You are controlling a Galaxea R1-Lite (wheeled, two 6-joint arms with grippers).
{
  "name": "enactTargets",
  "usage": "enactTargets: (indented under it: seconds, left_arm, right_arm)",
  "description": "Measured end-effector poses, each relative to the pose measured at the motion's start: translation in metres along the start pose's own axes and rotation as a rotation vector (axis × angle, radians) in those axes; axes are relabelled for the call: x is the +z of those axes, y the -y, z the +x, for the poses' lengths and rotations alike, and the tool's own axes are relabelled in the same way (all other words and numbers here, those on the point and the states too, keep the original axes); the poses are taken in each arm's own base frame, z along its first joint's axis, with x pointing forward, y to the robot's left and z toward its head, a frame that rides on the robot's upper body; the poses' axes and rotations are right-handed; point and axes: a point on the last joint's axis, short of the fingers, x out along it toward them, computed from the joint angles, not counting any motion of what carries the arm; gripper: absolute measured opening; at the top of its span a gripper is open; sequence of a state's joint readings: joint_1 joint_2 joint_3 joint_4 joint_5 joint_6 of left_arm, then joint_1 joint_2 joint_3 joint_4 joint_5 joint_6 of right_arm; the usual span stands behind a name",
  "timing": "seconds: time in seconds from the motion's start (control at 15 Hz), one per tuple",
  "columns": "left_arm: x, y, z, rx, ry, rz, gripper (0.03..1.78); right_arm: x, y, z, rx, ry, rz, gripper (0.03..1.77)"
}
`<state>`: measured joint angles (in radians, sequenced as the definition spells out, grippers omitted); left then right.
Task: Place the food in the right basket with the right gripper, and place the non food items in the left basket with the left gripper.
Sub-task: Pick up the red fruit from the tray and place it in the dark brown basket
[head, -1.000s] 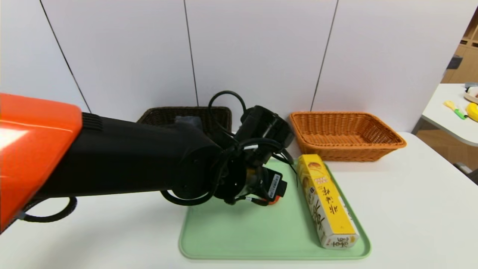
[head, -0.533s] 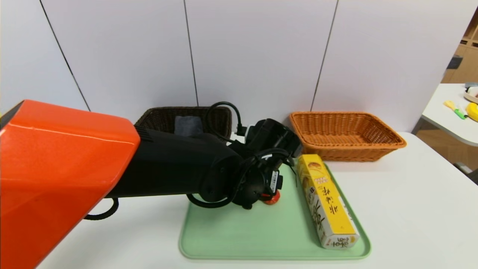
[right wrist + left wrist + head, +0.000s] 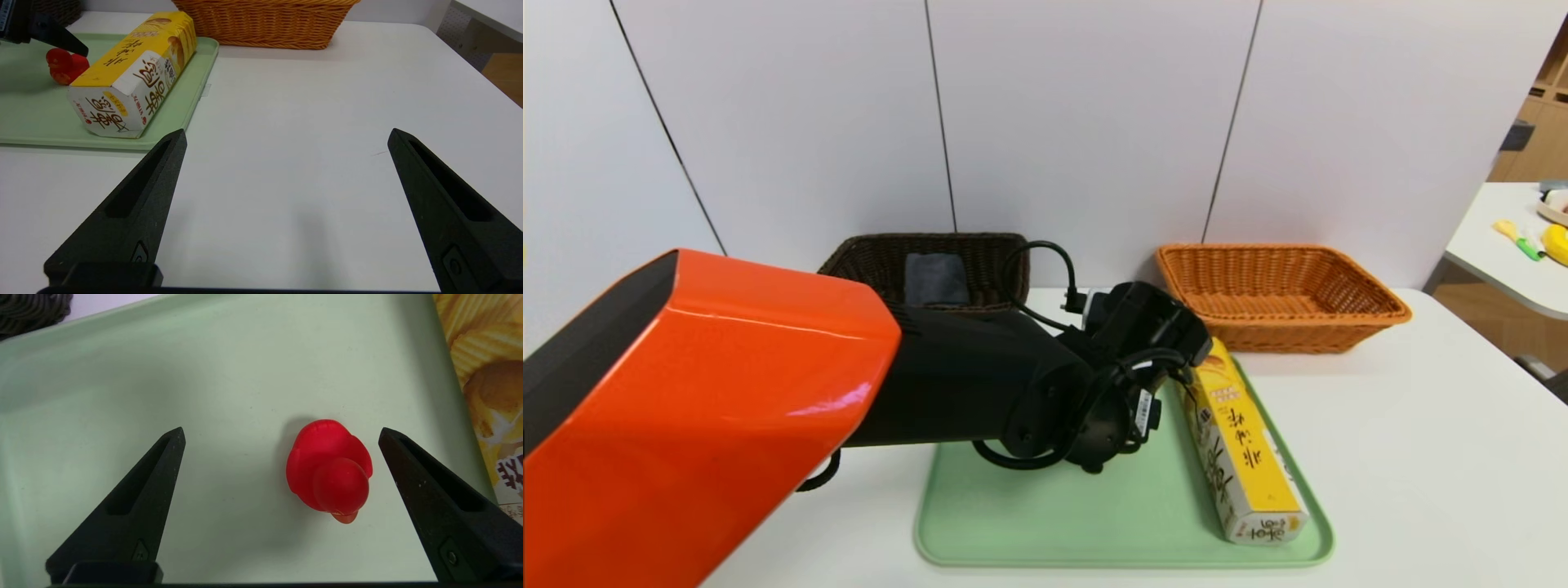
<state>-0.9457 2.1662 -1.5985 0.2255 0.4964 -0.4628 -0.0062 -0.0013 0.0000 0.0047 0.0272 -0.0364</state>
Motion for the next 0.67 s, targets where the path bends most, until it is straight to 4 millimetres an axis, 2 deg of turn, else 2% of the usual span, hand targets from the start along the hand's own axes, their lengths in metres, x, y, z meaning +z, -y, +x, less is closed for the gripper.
enactTargets:
  seconds: [0.67]
  left_arm:
    - [-0.013, 0.007, 0.012, 0.005, -0.035, 0.026, 1.69]
  right_arm:
    - [0.0, 0.0, 0.0, 0.0, 0.0, 0.0, 1.7]
